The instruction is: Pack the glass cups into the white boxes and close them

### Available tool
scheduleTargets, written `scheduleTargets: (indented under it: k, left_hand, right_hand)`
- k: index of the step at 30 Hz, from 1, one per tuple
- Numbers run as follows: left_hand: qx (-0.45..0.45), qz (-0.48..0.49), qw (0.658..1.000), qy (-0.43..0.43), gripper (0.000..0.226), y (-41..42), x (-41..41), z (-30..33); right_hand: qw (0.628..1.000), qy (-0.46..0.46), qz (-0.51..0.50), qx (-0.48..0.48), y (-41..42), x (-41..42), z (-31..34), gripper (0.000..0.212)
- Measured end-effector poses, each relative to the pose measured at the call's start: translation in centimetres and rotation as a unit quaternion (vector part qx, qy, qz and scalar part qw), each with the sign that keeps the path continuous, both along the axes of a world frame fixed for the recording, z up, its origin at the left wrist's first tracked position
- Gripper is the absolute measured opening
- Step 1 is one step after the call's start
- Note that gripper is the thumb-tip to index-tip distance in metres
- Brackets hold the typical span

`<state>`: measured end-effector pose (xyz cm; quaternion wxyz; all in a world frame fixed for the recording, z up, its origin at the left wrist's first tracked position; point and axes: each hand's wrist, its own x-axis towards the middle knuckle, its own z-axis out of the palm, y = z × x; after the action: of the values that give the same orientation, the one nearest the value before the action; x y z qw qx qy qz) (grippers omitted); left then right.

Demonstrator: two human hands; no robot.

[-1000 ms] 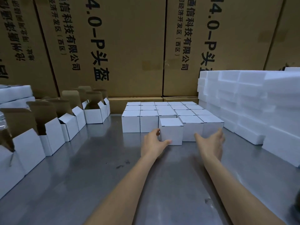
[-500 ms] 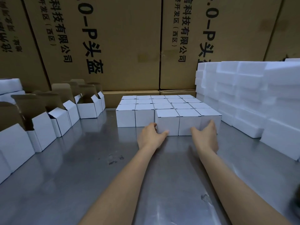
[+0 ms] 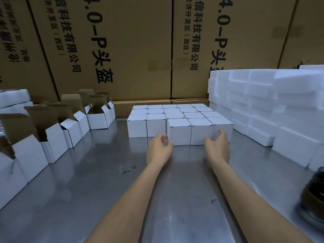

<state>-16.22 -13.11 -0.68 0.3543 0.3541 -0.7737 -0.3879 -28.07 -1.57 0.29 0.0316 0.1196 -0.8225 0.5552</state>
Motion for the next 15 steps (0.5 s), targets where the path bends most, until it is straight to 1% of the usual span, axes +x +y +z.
scheduleTargets:
  k: [2, 5, 7, 10, 13, 15]
  left_hand:
    - [-0.023, -0.008, 1.000, -0.002, 0.018, 0.8, 1.4, -0.2]
    - [-0.048, -0.015, 0.999, -0.015, 0.009, 1.9, 3.7, -0.2]
    - [-0.045, -0.017, 0.999, -0.002, 0.014, 2.6, 5.3, -0.3]
    - [-0.027, -0.012, 0.999, 0.038, 0.019, 4.0, 7.9, -0.1]
    - [-0.010, -0.008, 0.997, 0.070, 0.016, 5.1, 10.3, 0.2]
    - [-0.005, -0.009, 0.997, 0.075, 0.014, 5.8, 11.6, 0.3]
  right_hand:
    - [1.000, 0.004, 0.027, 0.012, 0.5, 0.7, -0.1, 0.049]
    - [0.994, 0.021, 0.082, 0.070, 1.5, 2.5, -0.3, 0.044]
    - [0.989, 0.034, 0.107, 0.098, 2.2, 3.9, -0.5, 0.044]
    - [0.983, 0.057, 0.112, 0.132, 3.6, 5.9, -0.5, 0.043]
    - [0.977, 0.079, 0.115, 0.158, 5.0, 7.9, -0.6, 0.041]
    - [0.975, 0.092, 0.115, 0.167, 6.0, 9.2, -0.6, 0.039]
